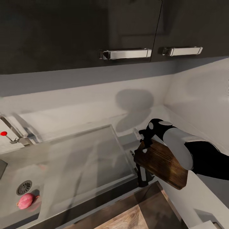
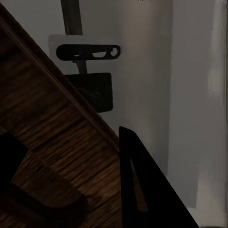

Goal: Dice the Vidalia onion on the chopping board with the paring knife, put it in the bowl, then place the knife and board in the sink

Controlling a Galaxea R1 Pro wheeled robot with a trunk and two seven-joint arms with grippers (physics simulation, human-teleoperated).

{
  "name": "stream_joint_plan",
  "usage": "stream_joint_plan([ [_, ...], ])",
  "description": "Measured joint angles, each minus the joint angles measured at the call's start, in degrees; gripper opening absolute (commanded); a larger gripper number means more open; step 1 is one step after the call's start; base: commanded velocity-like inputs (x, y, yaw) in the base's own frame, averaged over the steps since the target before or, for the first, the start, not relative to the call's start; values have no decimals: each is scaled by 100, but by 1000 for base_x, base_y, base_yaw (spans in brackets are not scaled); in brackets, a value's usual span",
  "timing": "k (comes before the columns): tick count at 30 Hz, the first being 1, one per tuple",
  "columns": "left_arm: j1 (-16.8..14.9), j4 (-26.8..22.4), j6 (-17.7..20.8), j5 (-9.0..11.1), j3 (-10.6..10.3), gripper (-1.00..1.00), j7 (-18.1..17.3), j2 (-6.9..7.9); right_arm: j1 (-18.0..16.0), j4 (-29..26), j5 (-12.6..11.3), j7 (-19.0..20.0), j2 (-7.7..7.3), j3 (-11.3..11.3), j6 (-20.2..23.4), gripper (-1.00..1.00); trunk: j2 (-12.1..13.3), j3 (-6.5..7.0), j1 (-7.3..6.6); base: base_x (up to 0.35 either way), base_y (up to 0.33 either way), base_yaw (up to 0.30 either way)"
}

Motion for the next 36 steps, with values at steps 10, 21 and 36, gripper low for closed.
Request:
stream_joint_plan([
  [10, 0, 0, -2, 0, 0, 100, 0, 2, 0, -24, -4, 7, 5, -10, 113, -100, 0, 91, 0, 0, 0, 0],
  [21, 0, 0, 0, 0, 0, 100, 0, 4, 1, -29, 2, 84, 17, -12, 230, -100, 0, 191, 0, 0, 0, 0],
  [36, 0, 0, -9, -1, 0, 100, -31, -2, 0, -42, -2, 241, 36, -14, 255, -100, 1, 327, 2, -31, 3, 0],
])
